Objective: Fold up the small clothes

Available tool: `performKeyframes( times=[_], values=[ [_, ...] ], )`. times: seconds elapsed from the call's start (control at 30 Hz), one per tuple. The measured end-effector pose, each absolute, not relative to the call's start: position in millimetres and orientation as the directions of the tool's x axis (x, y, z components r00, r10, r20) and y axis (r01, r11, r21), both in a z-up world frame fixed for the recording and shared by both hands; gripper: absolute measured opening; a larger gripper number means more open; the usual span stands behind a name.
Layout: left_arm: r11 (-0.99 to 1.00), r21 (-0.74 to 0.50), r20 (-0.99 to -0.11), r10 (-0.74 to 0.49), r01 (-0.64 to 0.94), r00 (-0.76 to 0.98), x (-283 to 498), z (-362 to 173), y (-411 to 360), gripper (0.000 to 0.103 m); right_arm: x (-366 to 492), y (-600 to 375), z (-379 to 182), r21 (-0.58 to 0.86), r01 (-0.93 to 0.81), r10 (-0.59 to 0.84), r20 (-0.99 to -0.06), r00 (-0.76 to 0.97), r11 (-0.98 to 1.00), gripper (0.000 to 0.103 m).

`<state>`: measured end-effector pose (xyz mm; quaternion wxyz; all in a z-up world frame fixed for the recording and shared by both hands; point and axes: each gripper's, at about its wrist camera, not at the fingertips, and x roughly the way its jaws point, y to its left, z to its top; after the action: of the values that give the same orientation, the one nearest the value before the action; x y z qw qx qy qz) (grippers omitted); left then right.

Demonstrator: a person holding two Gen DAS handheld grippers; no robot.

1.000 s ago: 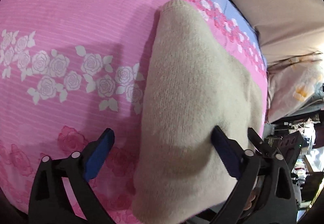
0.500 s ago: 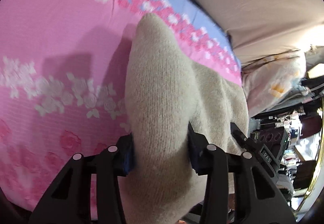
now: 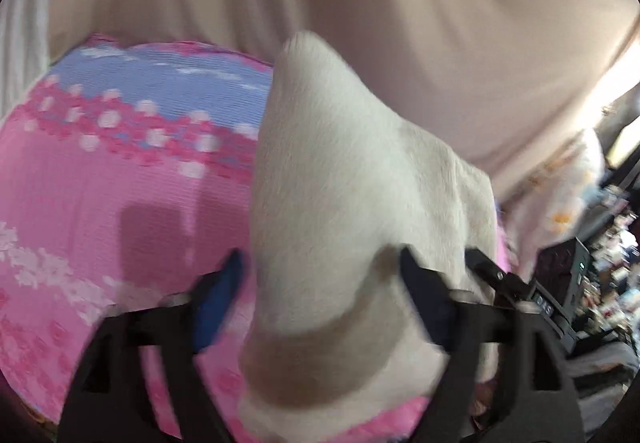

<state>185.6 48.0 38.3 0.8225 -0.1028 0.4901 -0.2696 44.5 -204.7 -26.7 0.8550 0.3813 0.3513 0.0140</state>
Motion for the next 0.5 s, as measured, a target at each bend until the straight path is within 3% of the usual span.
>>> performKeyframes(
  times=[0.07,0.1,0.13,0.17,0.23,0.33,0.5],
  values=[
    [0.883,-0.38,-0.79,-0.465,0.277,0.399,202.2,-11.0,67.0,0.091,47.3,-201.0,-68.1,0.566,0.396,0.184,-0.71,0.679,0.723,0.046],
    [0.914,-0.337,-0.827,-0.401,0.224,0.393,206.5,-30.1,78.1,0.081,43.4,-198.5,-74.1,0.584,0.413,0.2,-0.714,0.671,0.699,0.036],
    [0.936,-0.312,-0.868,-0.351,0.163,0.352,208.4,-49.9,90.8,0.076,37.1,-191.6,-73.7,0.614,0.399,0.225,-0.694,0.684,0.682,0.034],
    [0.92,-0.361,-0.863,-0.392,0.152,0.318,204.8,-57.9,102.3,0.075,28.5,-178.6,-64.0,0.604,0.379,0.212,-0.684,0.698,0.701,0.034],
    [0.906,-0.393,-0.849,-0.422,0.154,0.318,198.6,-58.9,114.4,0.075,20.6,-148.6,-42.2,0.555,0.328,0.196,-0.684,0.703,0.764,0.033],
    [0.913,-0.331,-0.85,-0.398,0.238,0.345,187.7,-52.4,108.3,0.077,29.7,-115.3,-32.2,0.515,0.261,0.225,-0.701,0.677,0.816,0.028],
    [0.907,-0.24,-0.851,-0.368,0.345,0.376,178.5,-42.2,76.1,0.078,56.2,-111.8,-80.9,0.364,0.346,0.126,-0.824,0.553,0.865,0.022]
  ],
)
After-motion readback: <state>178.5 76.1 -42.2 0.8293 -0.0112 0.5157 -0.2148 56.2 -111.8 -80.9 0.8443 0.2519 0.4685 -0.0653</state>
